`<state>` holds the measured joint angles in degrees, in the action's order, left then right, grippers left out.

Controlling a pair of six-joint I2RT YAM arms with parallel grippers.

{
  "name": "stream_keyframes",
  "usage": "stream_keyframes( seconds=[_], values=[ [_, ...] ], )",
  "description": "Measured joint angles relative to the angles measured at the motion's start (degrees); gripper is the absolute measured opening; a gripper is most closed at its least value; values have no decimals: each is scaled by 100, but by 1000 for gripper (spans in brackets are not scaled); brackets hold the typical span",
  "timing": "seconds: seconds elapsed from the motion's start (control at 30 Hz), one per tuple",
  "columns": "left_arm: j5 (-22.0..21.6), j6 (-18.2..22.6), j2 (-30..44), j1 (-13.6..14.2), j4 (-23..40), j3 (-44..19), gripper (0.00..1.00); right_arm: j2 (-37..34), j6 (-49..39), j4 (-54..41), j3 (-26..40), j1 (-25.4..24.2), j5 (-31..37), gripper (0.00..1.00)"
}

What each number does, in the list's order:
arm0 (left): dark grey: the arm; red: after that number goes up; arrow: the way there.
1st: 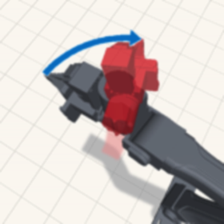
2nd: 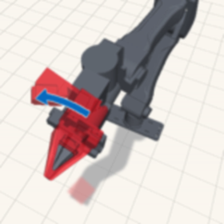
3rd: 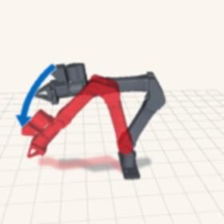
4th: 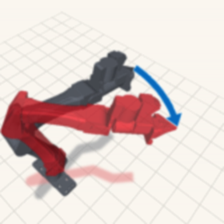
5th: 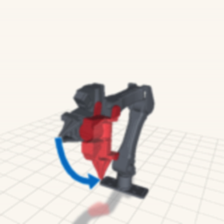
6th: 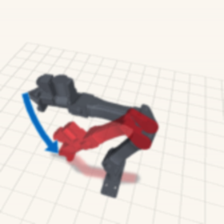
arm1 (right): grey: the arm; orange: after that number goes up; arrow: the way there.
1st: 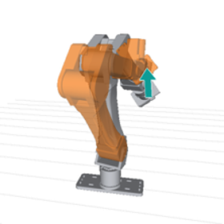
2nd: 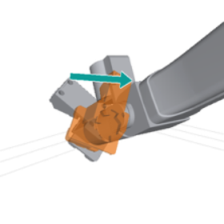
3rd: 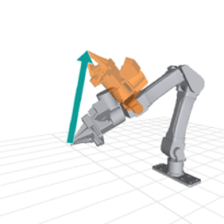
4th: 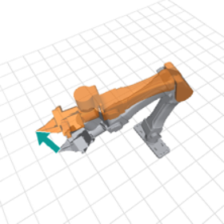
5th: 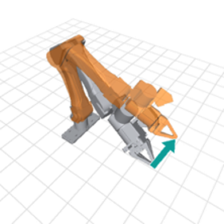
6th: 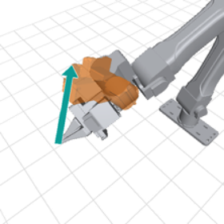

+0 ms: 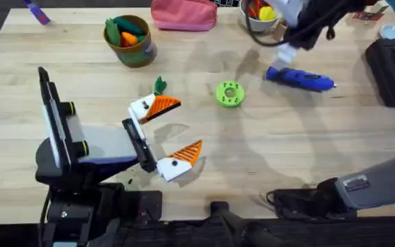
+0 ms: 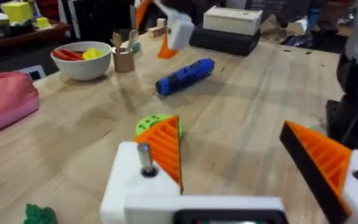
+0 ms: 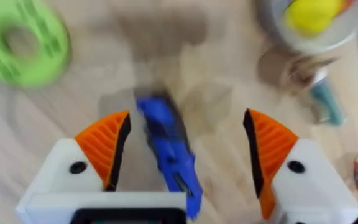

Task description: Pick up the gripper from the table and insert it into the empty holder that is missing its gripper. Then pick up a screw, insert it into the mounting hole, and use the screwdriver to tighten it. Finally, clean up the table by picking up the vegetable and placing it into the bucket.

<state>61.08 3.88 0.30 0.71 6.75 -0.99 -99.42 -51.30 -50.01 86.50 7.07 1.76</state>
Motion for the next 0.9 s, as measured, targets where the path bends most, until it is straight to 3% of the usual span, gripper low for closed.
stream_keyframes(
  seconds=[0.1,0.17,0.33,0.47,0.6,0.9],
  values=[
    [-141,-42,0,0,-94,10,986,427,659,414,0,110,-516,994],
    [-327,-275,0,0,-339,33,986,688,1367,723,0,195,-811,993],
    [-1130,-869,0,0,-424,12,986,1135,3091,884,0,297,-1152,992],
    [-1874,-929,25,0,917,-517,985,1333,4100,810,0,297,-1245,993],
    [-2597,-730,443,0,2434,-1627,985,1375,4769,638,0,297,-1285,993],
    [-3940,-290,2736,0,4408,-4120,985,1487,5618,272,-6,297,-1342,992]
  ],
)
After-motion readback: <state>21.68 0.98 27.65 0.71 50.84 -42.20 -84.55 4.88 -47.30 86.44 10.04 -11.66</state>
